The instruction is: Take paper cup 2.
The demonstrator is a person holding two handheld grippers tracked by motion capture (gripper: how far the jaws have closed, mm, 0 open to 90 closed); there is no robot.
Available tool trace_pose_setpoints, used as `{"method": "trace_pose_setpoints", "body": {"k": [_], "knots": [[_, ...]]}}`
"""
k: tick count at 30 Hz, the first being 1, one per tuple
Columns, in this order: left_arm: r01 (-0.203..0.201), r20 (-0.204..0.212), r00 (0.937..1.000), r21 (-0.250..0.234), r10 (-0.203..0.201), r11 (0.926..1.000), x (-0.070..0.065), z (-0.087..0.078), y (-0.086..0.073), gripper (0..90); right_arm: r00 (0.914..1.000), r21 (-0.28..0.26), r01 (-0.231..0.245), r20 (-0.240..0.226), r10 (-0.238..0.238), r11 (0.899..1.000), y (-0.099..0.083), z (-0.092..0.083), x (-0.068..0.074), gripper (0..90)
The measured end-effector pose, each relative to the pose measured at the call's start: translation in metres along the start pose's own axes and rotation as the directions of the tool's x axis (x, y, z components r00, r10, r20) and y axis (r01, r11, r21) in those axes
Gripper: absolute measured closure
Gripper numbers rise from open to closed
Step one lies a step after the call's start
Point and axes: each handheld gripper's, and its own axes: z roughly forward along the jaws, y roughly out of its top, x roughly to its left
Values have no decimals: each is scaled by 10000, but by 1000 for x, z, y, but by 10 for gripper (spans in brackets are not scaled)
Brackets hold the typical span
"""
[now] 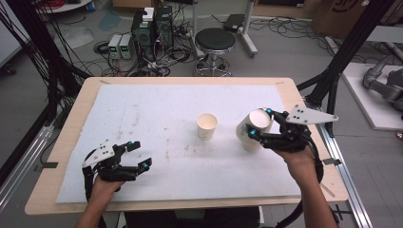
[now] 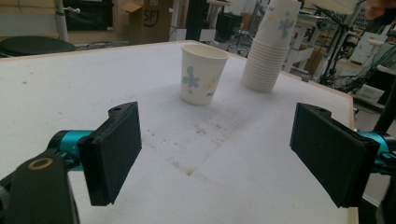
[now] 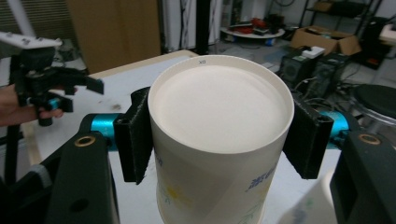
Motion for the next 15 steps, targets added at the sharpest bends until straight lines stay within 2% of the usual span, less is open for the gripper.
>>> {"method": "trace_pose_setpoints", "body": {"k": [5, 10, 15], "knots": [[36, 78, 10000, -193, -34, 9998, -1, 1, 0, 164, 9989, 54, 9, -467, -6, 10000, -17, 15, 7, 351], [119, 247, 9996, -265, -112, 9996, -3, 2, -1, 163, 9967, 339, 85, -810, -57, 9994, -38, 33, 14, 352], [170, 245, 9996, -249, -164, 9995, -5, 5, -2, 163, 9958, 437, 93, -913, -52, 9990, -51, 47, 18, 352]]}}
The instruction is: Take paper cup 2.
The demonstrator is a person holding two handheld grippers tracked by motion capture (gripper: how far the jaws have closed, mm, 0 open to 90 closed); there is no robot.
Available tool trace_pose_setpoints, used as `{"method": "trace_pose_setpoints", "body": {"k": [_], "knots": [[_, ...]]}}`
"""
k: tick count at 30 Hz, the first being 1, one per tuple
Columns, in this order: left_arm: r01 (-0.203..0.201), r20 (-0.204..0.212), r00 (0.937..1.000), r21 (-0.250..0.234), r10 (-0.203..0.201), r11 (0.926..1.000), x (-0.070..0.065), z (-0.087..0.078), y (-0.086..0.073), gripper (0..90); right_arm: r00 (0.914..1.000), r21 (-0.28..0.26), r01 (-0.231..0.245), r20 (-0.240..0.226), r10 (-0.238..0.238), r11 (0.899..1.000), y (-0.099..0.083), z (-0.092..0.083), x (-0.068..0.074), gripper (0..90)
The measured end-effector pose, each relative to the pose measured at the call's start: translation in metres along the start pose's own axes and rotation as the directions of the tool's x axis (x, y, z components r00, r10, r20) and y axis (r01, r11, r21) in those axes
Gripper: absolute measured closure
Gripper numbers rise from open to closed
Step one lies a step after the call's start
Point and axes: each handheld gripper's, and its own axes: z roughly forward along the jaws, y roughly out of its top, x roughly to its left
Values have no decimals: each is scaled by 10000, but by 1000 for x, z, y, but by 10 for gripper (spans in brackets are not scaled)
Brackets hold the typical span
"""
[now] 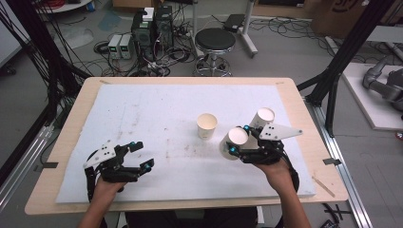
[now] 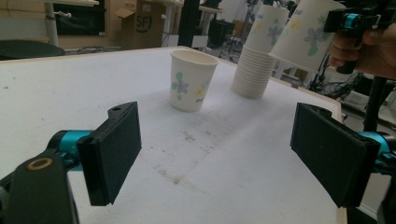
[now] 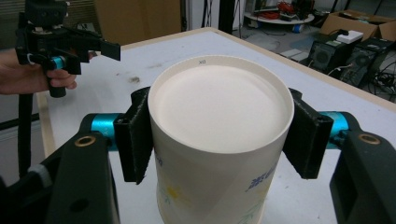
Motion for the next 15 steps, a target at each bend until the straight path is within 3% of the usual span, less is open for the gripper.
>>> {"method": "trace_pose_setpoints", "body": {"k": [4, 15], "knots": [[22, -63, 10000, -68, -22, 10000, 0, 1, 0, 143, 10000, 286, 97, -23, -96, 9995, -7, 7, 1, 352], [-39, -105, 9999, 113, 40, 9999, -2, -1, -1, 146, 9995, 394, 240, -222, -231, 9989, -9, 12, 5, 352]]}}
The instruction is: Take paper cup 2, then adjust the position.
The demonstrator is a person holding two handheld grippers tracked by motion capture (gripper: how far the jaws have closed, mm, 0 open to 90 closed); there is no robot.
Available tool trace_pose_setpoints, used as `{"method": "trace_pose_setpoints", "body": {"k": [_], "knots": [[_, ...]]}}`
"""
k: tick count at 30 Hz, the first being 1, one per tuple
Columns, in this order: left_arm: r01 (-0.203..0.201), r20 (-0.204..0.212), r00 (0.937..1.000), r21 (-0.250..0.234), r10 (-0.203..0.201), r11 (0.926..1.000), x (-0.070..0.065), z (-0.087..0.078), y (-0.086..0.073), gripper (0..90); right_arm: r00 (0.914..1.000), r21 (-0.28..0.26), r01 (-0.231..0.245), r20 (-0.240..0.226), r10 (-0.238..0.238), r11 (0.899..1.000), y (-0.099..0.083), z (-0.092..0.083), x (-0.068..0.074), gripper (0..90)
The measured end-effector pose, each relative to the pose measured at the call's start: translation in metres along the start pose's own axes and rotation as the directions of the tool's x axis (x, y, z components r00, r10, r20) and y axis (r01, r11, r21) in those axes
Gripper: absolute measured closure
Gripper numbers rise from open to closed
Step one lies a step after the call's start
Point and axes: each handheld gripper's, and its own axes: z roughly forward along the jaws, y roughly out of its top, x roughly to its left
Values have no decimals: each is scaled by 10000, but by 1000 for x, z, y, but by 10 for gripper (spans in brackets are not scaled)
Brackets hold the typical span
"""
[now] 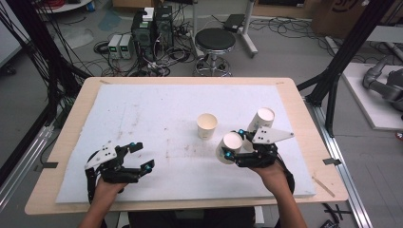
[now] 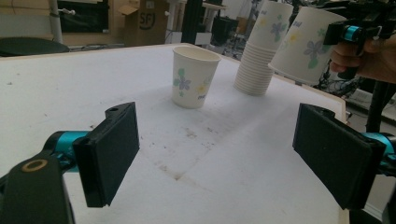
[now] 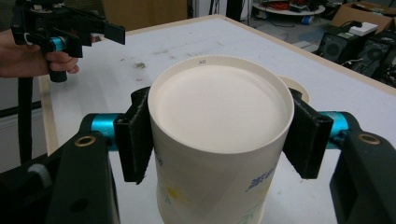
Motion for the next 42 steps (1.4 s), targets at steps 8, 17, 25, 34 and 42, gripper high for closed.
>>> {"method": "trace_pose_setpoints", "body": {"k": [8, 17, 25, 34, 42], "knots": [[67, 144, 9999, 101, -69, 9999, 2, 4, -1, 148, 10000, 0, -40, -13, 40, 10000, -1, 1, 2, 351], [-81, 240, 9997, 159, 77, 9998, 0, 6, 0, 151, 9998, 25, -104, -153, 104, 9999, -4, 4, 3, 351], [-377, 847, 9958, 177, 361, 9991, -11, 21, 3, 153, 9989, 218, -15, -462, 26, 9998, -9, 9, 12, 351], [-1142, 1974, 9747, 355, 1051, 9928, -30, 46, 5, 165, 9967, 81, 34, -816, -27, 10000, -5, 14, 17, 351], [-1458, 2534, 9593, 672, 1245, 9870, -46, 77, 6, 154, 9937, 162, -9, -1120, 27, 9999, -4, 19, 21, 351]]}}
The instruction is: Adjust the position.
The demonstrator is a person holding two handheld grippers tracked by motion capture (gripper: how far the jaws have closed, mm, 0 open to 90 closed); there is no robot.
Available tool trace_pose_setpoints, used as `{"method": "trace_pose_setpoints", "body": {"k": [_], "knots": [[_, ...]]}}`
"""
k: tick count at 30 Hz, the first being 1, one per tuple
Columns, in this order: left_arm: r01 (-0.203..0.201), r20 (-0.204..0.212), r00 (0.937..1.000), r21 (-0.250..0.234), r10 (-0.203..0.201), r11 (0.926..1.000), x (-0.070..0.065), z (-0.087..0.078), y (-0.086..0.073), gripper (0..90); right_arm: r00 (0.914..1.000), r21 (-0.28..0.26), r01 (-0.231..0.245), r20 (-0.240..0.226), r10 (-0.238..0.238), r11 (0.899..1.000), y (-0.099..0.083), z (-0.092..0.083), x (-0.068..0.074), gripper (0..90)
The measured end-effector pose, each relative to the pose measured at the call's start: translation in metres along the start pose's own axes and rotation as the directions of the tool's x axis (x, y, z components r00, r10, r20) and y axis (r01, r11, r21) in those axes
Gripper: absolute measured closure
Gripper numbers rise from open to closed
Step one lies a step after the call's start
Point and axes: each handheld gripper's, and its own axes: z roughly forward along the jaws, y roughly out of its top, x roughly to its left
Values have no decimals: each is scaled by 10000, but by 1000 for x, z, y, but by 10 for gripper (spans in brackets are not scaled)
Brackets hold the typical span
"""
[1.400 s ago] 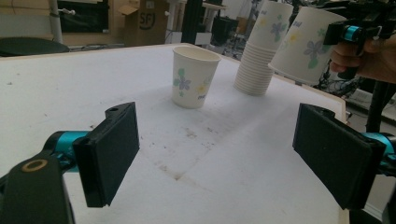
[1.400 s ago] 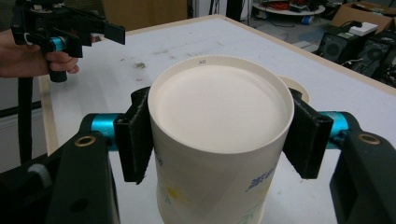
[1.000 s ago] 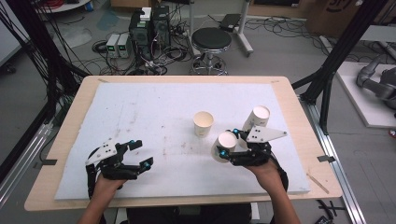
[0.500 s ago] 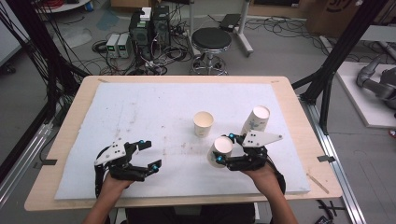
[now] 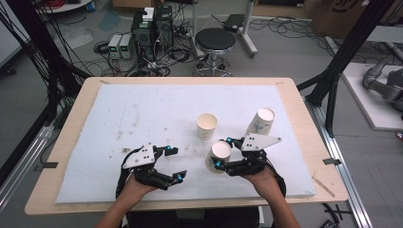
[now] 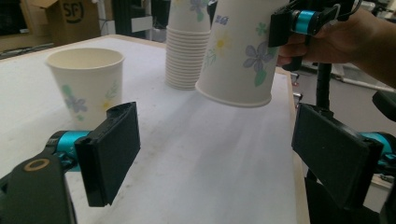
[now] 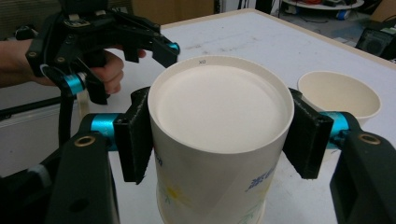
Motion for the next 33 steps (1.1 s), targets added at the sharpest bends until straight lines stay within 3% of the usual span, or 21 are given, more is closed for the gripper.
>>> {"method": "trace_pose_setpoints", "body": {"k": [7, 17, 25, 33], "knots": [[-84, 449, 9990, -67, 87, 9999, -2, 29, 5, 158, 10000, -6, 81, -43, -81, 10000, 0, 3, 1, 351], [-284, 926, 9953, 111, 273, 9995, -8, 57, 10, 158, 9999, -53, 33, -138, -33, 10000, 0, 2, 1, 351], [-372, 1113, 9932, 198, 348, 9991, -10, 70, 9, 161, 9994, -96, -9, -332, 5, 10000, 0, 4, 2, 350], [-404, 1193, 9921, 68, 393, 9992, -11, 71, 10, 190, 9987, -105, 7, -515, -13, 9999, 1, 7, 5, 350]]}}
